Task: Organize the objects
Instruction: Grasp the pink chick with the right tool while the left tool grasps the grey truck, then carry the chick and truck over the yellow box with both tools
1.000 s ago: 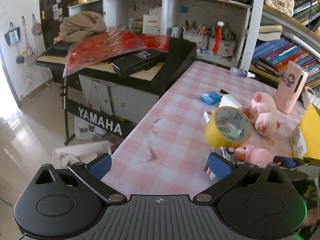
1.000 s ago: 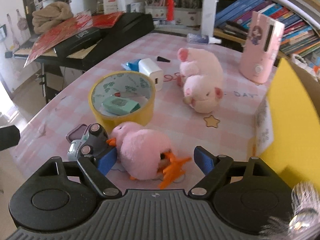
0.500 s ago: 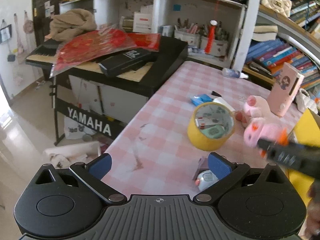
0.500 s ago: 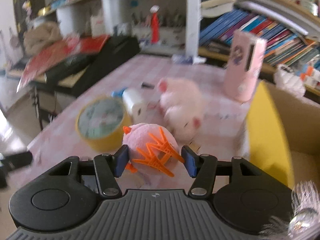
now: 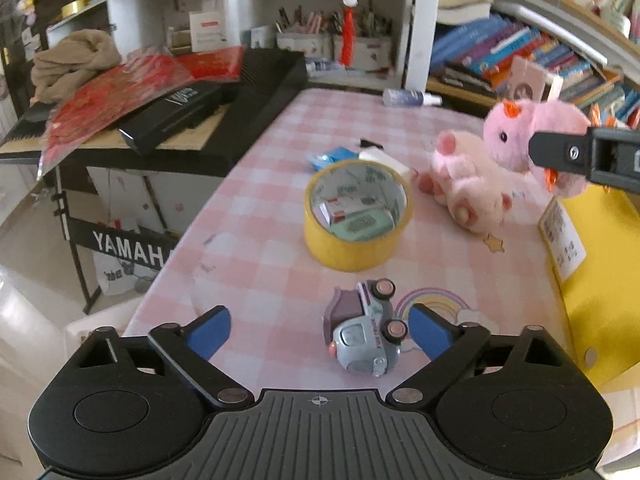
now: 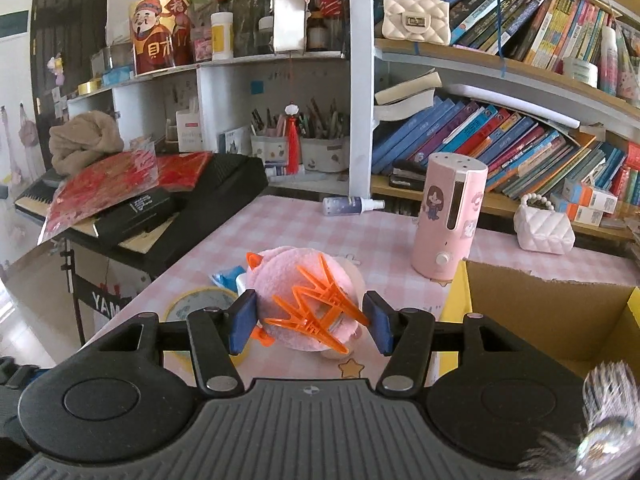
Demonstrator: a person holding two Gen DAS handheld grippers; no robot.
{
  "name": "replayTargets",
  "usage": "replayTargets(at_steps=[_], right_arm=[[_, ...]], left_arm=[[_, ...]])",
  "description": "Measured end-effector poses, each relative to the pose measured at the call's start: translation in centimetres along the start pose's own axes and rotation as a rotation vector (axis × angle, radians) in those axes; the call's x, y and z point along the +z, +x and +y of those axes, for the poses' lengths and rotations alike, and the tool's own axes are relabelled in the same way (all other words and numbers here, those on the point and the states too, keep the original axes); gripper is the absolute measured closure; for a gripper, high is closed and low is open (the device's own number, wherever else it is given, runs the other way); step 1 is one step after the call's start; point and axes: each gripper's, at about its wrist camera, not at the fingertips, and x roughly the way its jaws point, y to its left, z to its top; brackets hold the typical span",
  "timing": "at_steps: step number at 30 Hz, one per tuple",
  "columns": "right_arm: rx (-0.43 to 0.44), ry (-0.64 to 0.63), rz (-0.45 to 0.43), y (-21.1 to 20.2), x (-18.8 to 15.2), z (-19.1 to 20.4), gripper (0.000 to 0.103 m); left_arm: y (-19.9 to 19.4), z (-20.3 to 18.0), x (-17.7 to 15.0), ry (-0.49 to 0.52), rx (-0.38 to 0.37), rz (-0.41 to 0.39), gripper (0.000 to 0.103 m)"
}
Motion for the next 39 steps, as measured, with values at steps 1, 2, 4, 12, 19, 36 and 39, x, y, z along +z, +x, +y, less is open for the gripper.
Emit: replayTargets(at_steps=[1, 2, 4, 12, 19, 36, 39], right_arm=[[0.005, -0.002, 0.004, 0.0, -0.1, 0.1, 0.048], [0.010, -0.004, 0.009, -0.1, -0.2, 0.2, 0.048], [0.019, -0.009, 0.014, -0.1, -0.4, 0.3, 0.048], [0.032, -0.027, 0.005, -0.6, -0.5, 0.4, 0.048], [0.021, -0.033, 0.025, -0.7, -0.9, 0.2, 0.048], [0.027, -0.013, 0.045, -4.9, -2.2, 0.1, 0.048], [0.008, 0.022, 0.071, -5.6, -3.0, 0.3, 0.048]], left_arm=[[0.2, 0.0, -0.1, 0.004, -0.005, -0.002, 0.011], [0.3, -0.2, -0.1, 0.005, -0.005, -0.006, 0.011], [0.5, -0.6, 0.2, 0.013, -0.010, -0.008, 0.014], [2.2, -2.7, 0.1, 0.086, -0.063, 0.025, 0.030], [3.5, -1.8, -0.3, 0.025, -0.064, 0.091, 0.058], [-6.4, 3.1, 0.7, -0.101, -0.124, -0.088, 0.058], [-7.2, 3.2, -0.3, -0.087, -0.144, -0.080, 0.058]])
